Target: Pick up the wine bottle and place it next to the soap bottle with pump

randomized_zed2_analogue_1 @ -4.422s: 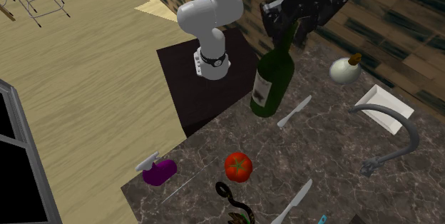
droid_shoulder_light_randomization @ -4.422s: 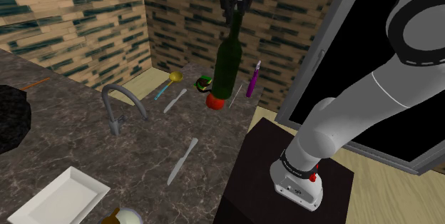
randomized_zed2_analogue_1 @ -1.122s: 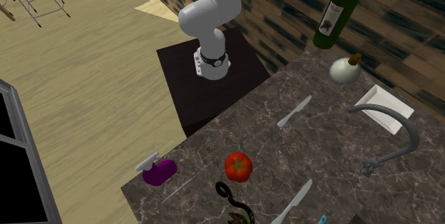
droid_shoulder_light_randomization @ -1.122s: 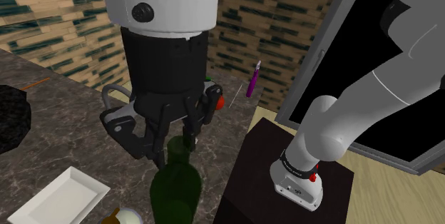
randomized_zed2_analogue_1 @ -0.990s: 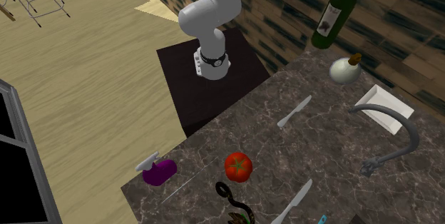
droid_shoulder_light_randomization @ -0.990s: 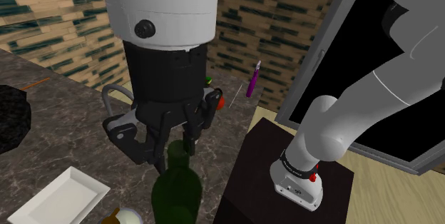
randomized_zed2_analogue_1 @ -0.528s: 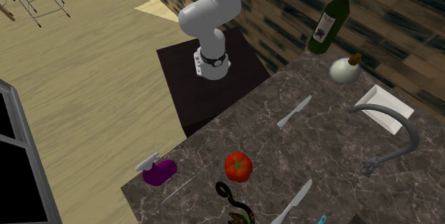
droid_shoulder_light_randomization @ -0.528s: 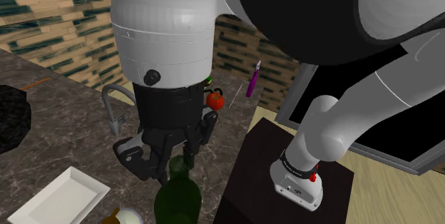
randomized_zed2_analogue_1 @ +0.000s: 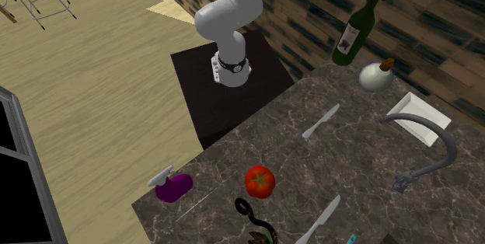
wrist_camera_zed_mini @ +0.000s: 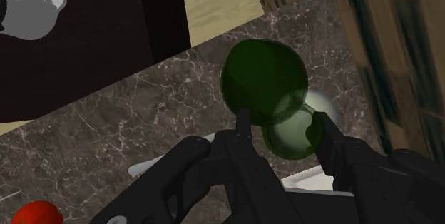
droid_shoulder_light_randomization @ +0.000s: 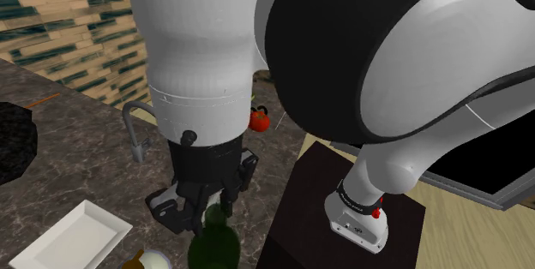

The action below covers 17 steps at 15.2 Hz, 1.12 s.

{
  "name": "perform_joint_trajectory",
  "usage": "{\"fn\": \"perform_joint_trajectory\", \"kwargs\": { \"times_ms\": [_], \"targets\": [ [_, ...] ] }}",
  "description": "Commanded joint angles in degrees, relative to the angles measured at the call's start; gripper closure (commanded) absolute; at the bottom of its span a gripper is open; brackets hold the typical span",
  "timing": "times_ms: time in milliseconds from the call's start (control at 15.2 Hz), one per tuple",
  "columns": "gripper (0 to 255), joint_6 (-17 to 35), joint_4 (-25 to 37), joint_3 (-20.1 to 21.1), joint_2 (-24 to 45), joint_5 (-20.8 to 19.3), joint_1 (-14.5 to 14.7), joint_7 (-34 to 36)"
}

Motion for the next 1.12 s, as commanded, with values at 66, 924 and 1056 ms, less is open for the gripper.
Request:
{"fn": "perform_joint_trajectory", "kwargs": {
  "times_ms": [66,924,1056],
  "targets": [
    [255,2.2,-2.12,0.45,0.05,0.26,0.09,-0.38],
    [255,10.88,-9.46,2.84,1.45,1.01,0.22,-1.25],
    [255,10.88,-9.46,2.84,1.46,1.01,0.22,-1.25]
  ]
}}
